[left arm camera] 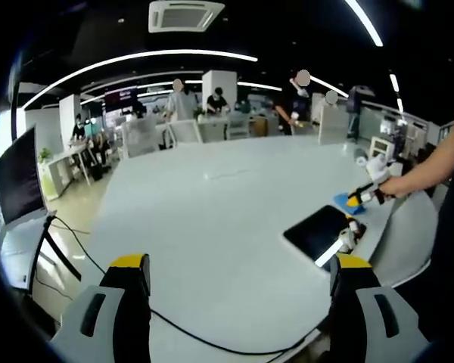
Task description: Wipe the mirror surface with the cleaning cloth until all visible marks leave the cleaned area.
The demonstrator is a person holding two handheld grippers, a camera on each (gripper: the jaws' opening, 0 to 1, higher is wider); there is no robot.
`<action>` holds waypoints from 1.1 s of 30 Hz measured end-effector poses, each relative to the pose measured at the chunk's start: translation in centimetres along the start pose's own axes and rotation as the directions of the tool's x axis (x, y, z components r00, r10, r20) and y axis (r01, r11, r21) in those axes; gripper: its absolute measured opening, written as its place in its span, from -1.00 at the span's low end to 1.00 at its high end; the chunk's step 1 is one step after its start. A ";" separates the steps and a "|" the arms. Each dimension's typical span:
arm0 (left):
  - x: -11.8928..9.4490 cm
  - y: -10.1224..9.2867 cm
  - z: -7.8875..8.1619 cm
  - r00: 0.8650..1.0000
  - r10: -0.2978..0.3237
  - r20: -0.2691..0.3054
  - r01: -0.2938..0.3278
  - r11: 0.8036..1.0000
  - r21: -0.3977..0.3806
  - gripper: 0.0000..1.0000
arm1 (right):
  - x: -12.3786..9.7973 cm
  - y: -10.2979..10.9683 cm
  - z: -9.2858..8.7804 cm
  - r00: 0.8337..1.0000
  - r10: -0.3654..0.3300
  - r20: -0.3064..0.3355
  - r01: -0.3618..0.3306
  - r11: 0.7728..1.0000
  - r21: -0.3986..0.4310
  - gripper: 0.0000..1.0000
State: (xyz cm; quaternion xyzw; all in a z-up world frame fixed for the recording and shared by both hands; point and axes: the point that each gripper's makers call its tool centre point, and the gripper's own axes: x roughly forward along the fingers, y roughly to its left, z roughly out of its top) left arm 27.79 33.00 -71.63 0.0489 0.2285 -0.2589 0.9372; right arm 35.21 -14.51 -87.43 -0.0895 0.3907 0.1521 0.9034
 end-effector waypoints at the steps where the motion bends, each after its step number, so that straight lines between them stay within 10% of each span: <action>1: 0.0 -0.1 0.0 1.000 0.001 -0.002 -0.001 1.000 0.002 0.99 | 0.1 -0.2 0.1 1.000 -0.016 -0.001 0.016 1.000 0.018 -0.57; 9: 0.3 -0.3 0.1 1.000 -0.005 -0.007 0.006 1.000 0.011 0.99 | 0.0 -0.5 0.4 0.998 -0.056 0.005 0.056 0.996 0.064 -0.94; 33: 0.4 -0.1 -0.4 1.000 -0.007 -0.005 0.007 1.000 0.003 0.99 | -1.3 0.3 2.4 0.999 0.023 -0.022 -0.019 0.985 0.171 -0.97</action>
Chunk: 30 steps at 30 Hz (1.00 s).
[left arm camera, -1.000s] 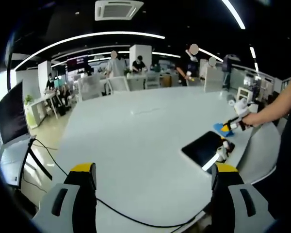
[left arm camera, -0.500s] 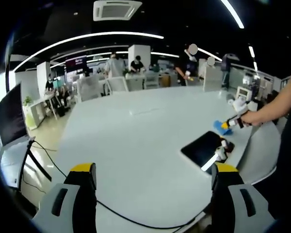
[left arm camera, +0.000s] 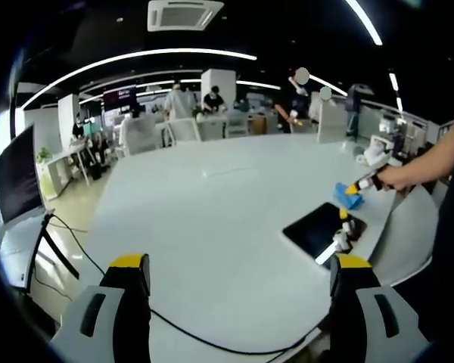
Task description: Wipe the mirror surface with the cleaning cloth until all visible marks leave the cleaned area.
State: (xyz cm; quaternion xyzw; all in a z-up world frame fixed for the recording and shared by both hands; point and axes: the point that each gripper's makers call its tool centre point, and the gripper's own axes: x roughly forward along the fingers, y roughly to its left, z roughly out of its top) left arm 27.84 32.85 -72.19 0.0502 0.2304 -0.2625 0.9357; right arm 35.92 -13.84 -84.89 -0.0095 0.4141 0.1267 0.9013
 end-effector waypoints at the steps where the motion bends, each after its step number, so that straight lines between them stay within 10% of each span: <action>1: 0.0 0.0 0.0 1.000 -0.002 -0.001 0.002 1.000 0.003 0.99 | -0.1 0.7 0.1 1.000 0.014 -0.002 -0.014 1.000 -0.004 -0.97; 30: -0.9 1.8 -0.4 1.000 -0.016 -0.020 0.017 0.999 0.034 0.99 | 3.6 9.9 0.6 0.975 0.173 -0.139 -0.184 0.980 -0.071 -0.97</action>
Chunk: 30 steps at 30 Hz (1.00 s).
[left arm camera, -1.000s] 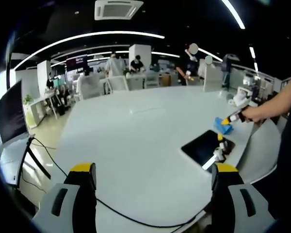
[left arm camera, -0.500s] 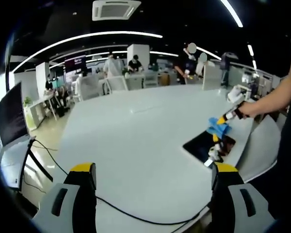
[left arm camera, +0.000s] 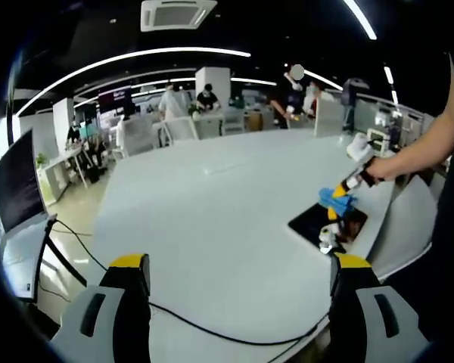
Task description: Wipe the mirror surface with the cleaning cloth until all visible marks leave the cleaned area.
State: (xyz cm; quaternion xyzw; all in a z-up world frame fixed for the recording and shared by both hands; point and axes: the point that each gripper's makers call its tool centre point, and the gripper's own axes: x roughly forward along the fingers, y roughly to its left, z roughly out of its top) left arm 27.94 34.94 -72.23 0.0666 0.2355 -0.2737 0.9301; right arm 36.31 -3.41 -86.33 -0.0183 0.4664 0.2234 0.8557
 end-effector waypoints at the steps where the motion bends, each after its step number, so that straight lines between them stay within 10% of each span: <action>1: 0.0 0.0 0.0 1.000 -0.002 0.001 0.002 1.000 0.000 0.99 | 0.1 0.5 0.1 1.000 0.004 -0.001 -0.004 1.000 0.004 -0.97; 30: 1.3 -0.1 -0.9 0.997 -0.075 -0.005 0.075 0.997 -0.005 0.99 | 3.6 8.4 2.7 0.998 0.070 0.005 -0.070 0.996 0.054 -0.98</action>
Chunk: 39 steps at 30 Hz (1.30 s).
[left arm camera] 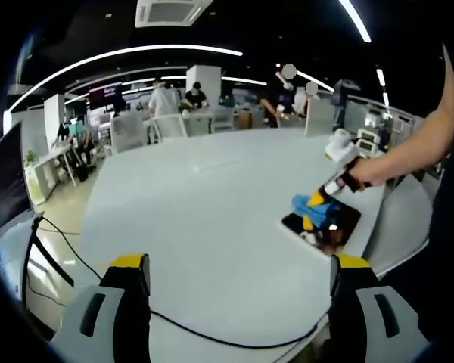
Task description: Wipe the mirror surface with the cleaning cloth until all visible marks leave the cleaned area.
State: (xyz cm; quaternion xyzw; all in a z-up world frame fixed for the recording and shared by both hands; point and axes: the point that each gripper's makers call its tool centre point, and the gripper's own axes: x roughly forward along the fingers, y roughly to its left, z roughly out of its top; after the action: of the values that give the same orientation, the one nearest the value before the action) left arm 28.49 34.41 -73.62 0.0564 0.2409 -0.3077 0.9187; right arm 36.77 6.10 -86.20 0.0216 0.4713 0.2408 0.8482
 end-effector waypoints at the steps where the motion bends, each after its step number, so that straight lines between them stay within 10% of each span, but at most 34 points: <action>1: 0.0 0.0 0.0 1.000 -0.001 -0.001 0.001 1.000 -0.001 0.99 | 0.1 0.2 0.0 1.000 0.005 0.001 -0.005 1.000 -0.002 -0.98; 31: -0.9 -0.8 -1.4 1.000 -0.003 -0.020 0.003 1.000 -0.009 0.99 | 2.2 6.1 0.6 0.987 0.148 0.068 -0.151 0.988 0.036 -0.98; 33: -0.9 -0.8 -1.4 1.000 -0.002 -0.020 0.002 1.000 -0.009 0.99 | 2.1 6.1 0.7 0.989 0.132 0.066 -0.125 0.988 -0.094 -0.98; 39: -0.4 -1.0 -1.1 1.000 -0.007 -0.012 0.007 1.000 -0.013 0.99 | 0.6 4.3 1.3 0.994 0.104 0.040 -0.099 0.987 -0.123 -0.98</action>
State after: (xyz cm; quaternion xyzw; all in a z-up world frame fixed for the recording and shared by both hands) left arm 27.13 34.09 -74.36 0.0513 0.2486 -0.3088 0.9166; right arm 36.44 10.40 -84.84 -0.0002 0.4341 0.3113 0.8453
